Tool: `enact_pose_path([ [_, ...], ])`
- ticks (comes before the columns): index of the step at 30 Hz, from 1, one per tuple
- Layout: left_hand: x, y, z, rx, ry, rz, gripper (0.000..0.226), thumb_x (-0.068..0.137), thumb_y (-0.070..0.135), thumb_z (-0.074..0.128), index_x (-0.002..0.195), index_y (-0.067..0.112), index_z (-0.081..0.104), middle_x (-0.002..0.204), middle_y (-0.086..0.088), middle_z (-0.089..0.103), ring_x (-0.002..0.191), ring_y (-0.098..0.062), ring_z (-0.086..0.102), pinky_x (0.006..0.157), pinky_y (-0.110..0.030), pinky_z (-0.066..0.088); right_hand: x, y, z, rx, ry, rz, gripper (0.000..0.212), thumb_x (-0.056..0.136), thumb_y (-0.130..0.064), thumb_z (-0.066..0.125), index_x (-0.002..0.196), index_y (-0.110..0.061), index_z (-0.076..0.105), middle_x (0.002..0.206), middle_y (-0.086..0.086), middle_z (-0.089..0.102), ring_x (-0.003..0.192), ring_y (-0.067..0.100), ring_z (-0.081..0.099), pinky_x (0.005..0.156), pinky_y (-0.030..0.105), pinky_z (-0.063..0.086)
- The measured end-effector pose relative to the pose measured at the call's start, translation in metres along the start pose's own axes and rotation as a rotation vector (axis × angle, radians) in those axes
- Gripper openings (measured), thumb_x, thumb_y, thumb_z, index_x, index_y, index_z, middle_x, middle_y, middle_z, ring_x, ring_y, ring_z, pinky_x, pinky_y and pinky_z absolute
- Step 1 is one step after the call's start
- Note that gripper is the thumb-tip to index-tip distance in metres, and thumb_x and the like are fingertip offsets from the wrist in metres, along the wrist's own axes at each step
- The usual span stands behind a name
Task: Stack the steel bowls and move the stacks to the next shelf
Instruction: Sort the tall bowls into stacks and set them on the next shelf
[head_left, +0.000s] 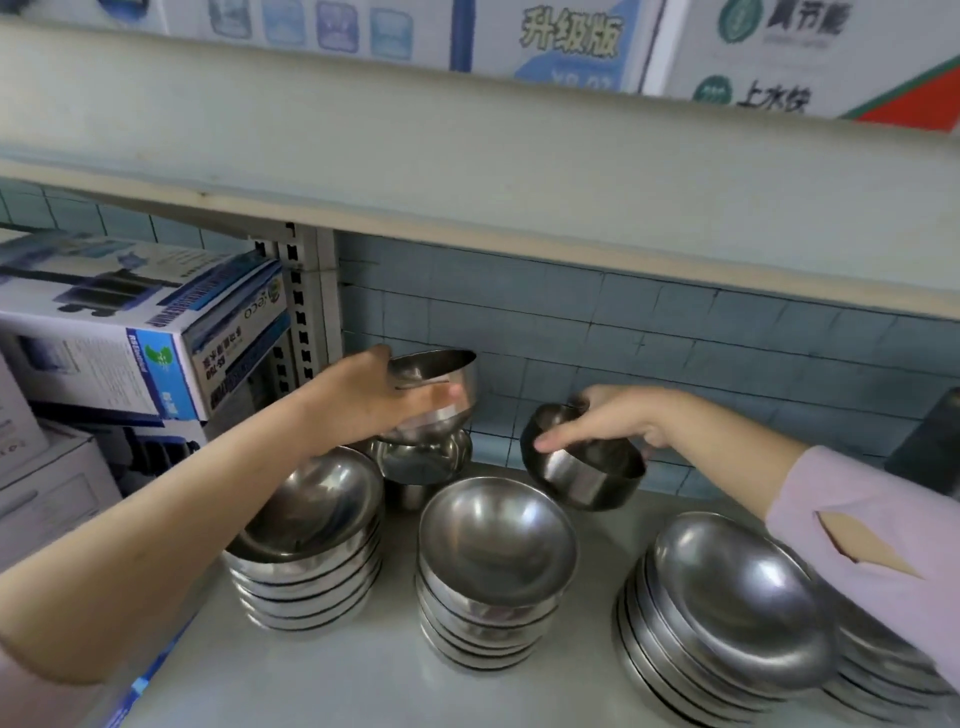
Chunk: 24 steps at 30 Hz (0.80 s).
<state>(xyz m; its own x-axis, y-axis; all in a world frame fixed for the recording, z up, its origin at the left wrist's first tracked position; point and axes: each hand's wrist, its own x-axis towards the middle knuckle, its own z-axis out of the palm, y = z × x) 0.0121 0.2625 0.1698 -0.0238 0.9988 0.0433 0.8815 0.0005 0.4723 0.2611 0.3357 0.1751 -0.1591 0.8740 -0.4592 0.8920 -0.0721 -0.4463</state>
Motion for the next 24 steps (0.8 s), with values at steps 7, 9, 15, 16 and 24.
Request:
enact_pose_path([
  [7, -0.021, 0.039, 0.001, -0.012, 0.149, 0.048, 0.110, 0.061, 0.085, 0.044, 0.144, 0.013, 0.037, 0.139, -0.007, 0.053, 0.119, -0.023, 0.053, 0.087, -0.027, 0.040, -0.069, 0.039, -0.045, -0.011, 0.134, -0.218, 0.092, 0.059, -0.061, 0.080, 0.139, -0.030, 0.047, 0.137, -0.008, 0.055, 0.120, 0.016, 0.056, 0.101, 0.033, 0.047],
  [9, -0.028, 0.054, 0.002, -0.036, 0.177, 0.112, 0.107, 0.060, 0.089, 0.045, 0.140, 0.019, 0.044, 0.128, -0.002, 0.059, 0.103, -0.017, 0.055, 0.081, -0.026, 0.041, -0.088, 0.055, -0.053, 0.028, 0.154, -0.276, 0.065, 0.070, -0.053, 0.080, 0.127, -0.033, 0.056, 0.121, -0.012, 0.062, 0.109, 0.011, 0.061, 0.093, 0.029, 0.051],
  [15, -0.054, 0.133, 0.021, -0.080, 0.240, 0.278, 0.076, 0.063, 0.084, 0.052, 0.121, 0.034, 0.058, 0.092, 0.023, 0.055, 0.083, -0.002, 0.053, 0.067, -0.015, 0.037, -0.132, 0.126, -0.066, 0.050, 0.339, -0.341, 0.062, 0.063, -0.064, 0.079, 0.116, -0.040, 0.057, 0.109, -0.023, 0.063, 0.099, 0.000, 0.062, 0.092, 0.030, 0.054],
  [16, -0.057, 0.147, 0.027, -0.080, 0.240, 0.310, 0.073, 0.061, 0.087, 0.050, 0.115, 0.039, 0.057, 0.088, 0.029, 0.053, 0.079, 0.005, 0.052, 0.066, -0.014, 0.037, -0.138, 0.141, -0.070, 0.033, 0.353, -0.348, 0.069, 0.059, -0.070, 0.077, 0.118, -0.040, 0.058, 0.113, -0.021, 0.064, 0.102, 0.003, 0.063, 0.094, 0.034, 0.054],
  [24, -0.077, 0.253, 0.087, -0.175, 0.176, 0.389, 0.051, 0.056, 0.089, 0.050, 0.090, 0.051, 0.053, 0.088, 0.030, 0.057, 0.079, 0.010, 0.052, 0.065, -0.010, 0.037, -0.198, 0.256, -0.103, -0.256, 0.408, -0.315, 0.109, 0.050, -0.085, 0.066, 0.146, -0.040, 0.039, 0.148, -0.013, 0.041, 0.137, 0.011, 0.038, 0.114, 0.031, 0.032],
])
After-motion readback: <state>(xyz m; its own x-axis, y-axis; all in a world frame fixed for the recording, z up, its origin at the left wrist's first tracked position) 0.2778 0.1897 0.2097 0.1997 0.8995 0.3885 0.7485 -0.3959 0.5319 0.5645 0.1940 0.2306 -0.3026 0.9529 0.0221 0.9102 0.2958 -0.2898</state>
